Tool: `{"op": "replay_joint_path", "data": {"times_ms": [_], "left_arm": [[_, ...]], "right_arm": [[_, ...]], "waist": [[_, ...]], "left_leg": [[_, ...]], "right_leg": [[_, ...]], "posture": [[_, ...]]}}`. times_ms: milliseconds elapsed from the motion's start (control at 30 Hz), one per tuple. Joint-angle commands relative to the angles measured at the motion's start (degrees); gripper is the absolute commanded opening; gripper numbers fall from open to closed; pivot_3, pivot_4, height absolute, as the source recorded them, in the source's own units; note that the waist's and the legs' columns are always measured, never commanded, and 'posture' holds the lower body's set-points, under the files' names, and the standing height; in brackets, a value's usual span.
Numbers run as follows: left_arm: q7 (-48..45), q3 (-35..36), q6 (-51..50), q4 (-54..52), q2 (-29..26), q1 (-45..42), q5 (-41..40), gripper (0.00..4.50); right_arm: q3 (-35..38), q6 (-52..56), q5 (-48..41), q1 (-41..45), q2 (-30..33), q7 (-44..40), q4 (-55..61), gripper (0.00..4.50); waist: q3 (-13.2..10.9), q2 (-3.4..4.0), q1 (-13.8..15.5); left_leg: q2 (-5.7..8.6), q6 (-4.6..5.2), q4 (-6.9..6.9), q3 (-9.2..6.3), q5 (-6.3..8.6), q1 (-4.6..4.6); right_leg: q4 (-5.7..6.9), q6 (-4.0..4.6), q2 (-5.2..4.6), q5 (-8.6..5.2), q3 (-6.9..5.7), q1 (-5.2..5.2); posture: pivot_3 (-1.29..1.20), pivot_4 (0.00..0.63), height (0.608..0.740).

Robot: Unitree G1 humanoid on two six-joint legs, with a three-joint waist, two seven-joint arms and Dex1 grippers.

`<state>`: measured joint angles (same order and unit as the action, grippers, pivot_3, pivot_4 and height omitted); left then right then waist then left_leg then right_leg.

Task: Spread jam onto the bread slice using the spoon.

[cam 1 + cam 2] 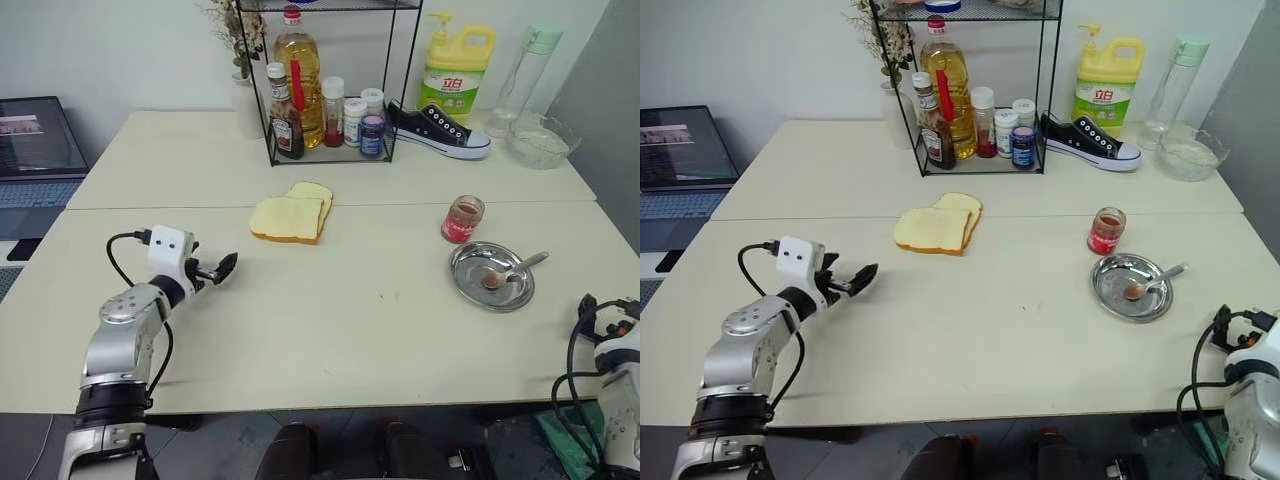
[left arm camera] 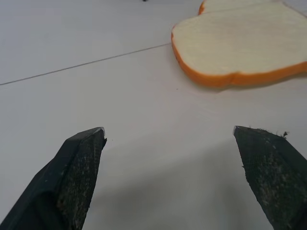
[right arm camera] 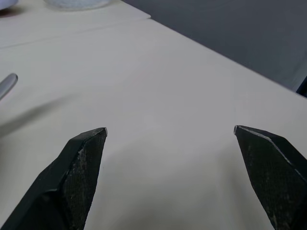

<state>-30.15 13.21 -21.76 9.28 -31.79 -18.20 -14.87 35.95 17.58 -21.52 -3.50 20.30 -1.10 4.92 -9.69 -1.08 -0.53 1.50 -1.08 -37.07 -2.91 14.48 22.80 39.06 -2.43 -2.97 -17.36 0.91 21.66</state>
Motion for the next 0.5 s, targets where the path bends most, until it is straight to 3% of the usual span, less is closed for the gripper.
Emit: {"op": "replay_joint_path", "data": {"times_ms": [33,500], "left_arm": [[-0.31,0.76,0.18,-0.73,-1.60,-1.52,-0.02,4.50],[0.25,1.31,-1.71,-3.16,-0.29,-2.40,-2.29,4.50]], "right_arm": [[1.58,-1.21,-0.19,0.33,0.31,0.63,0.74,4.45],[0.84,-0.99,0.03,-0.32,0.47,0.36,2.81,4.45]], "waist": [[0.00,0.00,0.03],[0.01,0.01,0.01]], "left_leg": [[0.00,0.00,0.00,0.00,0.00,0.00],[0.01,0.00,0.01,0.02,0.00,0.00]], "right_leg": [[0.00,0.00,0.00,0.00,0.00,-0.01],[0.00,0.00,-0.01,0.00,0.03,0.01]], "posture": [[0.00,0.150,0.740],[0.00,0.150,0.740]]}}
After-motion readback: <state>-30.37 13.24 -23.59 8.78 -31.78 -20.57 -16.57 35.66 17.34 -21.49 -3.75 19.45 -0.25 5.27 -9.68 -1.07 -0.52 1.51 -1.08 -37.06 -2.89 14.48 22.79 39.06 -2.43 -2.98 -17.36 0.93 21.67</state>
